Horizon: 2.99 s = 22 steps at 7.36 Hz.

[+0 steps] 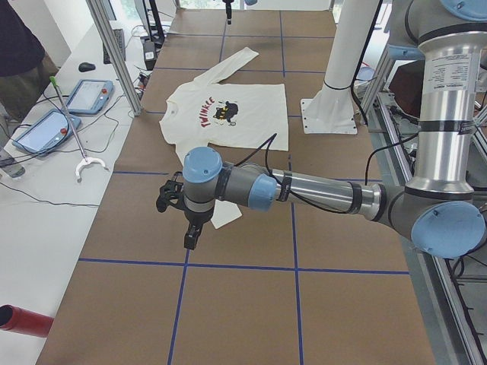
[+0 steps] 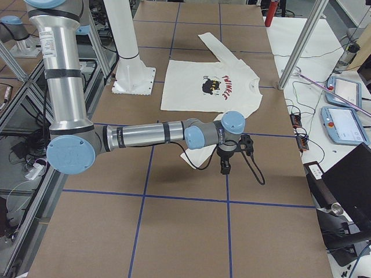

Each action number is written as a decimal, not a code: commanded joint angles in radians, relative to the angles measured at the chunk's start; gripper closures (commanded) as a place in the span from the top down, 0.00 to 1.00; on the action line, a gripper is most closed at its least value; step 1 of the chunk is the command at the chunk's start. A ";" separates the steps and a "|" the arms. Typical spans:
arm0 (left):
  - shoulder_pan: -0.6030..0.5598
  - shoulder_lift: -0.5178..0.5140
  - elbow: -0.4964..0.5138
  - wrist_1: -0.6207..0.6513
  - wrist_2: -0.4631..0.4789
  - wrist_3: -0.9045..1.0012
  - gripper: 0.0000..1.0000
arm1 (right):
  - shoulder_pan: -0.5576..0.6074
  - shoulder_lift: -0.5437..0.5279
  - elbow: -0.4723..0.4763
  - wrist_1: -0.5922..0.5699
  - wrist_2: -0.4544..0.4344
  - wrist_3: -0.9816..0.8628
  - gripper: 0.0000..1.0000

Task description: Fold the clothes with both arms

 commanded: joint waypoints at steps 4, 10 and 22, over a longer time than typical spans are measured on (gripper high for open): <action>0.000 -0.009 -0.010 -0.002 -0.003 -0.014 1.00 | -0.263 -0.141 0.029 0.313 -0.109 0.388 1.00; 0.000 -0.021 -0.013 0.000 -0.003 -0.014 1.00 | -0.327 -0.152 -0.031 0.313 -0.109 0.397 1.00; 0.000 -0.029 -0.012 0.001 -0.003 -0.018 1.00 | -0.376 0.036 0.121 0.299 -0.141 0.797 0.00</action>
